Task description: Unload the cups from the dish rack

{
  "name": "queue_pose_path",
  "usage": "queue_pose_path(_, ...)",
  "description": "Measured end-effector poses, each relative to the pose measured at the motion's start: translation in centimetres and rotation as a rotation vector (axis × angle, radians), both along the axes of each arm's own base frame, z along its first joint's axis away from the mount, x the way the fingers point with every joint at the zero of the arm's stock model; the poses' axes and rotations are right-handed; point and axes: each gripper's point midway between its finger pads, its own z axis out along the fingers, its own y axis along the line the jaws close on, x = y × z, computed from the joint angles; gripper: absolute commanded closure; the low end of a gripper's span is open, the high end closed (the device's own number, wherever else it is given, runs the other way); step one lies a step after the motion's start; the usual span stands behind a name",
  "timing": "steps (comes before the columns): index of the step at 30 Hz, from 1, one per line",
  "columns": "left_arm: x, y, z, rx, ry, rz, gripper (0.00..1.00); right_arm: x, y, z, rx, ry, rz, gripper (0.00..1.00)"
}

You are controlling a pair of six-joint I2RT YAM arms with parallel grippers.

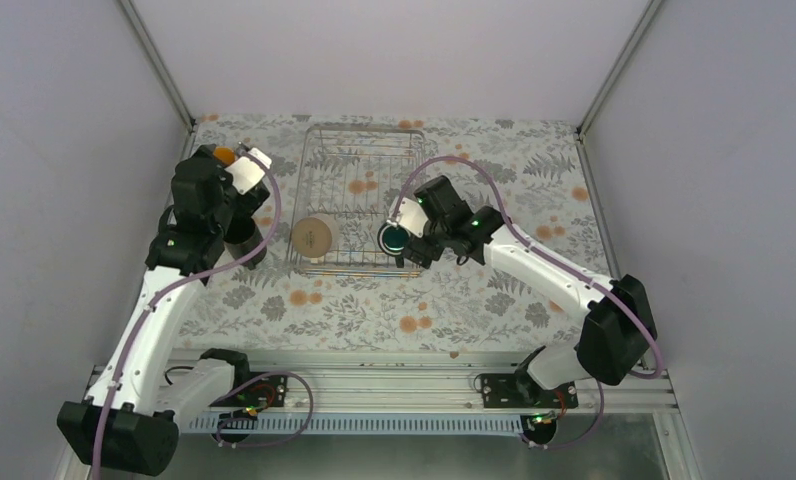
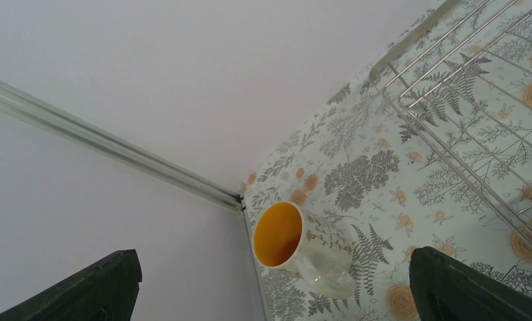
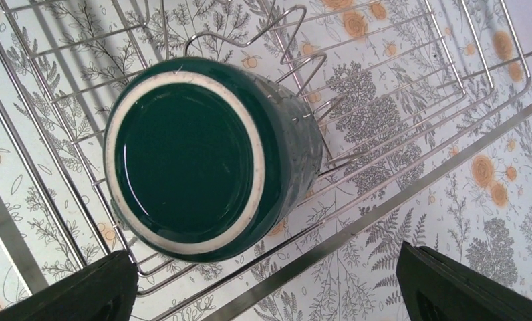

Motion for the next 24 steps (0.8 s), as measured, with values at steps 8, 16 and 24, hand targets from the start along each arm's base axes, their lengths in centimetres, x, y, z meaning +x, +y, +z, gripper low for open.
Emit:
queue_pose_path(8, 1.6, -0.5, -1.3, -0.048, 0.016, -0.001, 0.00, -1.0, -1.0, -3.3, -0.063, 0.046, 0.012, 0.00)
queue_pose_path(16, 3.5, -2.4, -3.0, -0.099, 0.045, -0.040, 0.00, -0.5, -0.2, -3.8, -0.060, 0.021, 0.033, 0.00)
queue_pose_path(24, 5.1, -3.2, -5.0, -0.091, 0.083, -0.046, 0.00, 0.2, 1.9, -4.1, -0.070, -0.002, 0.092, 0.00)
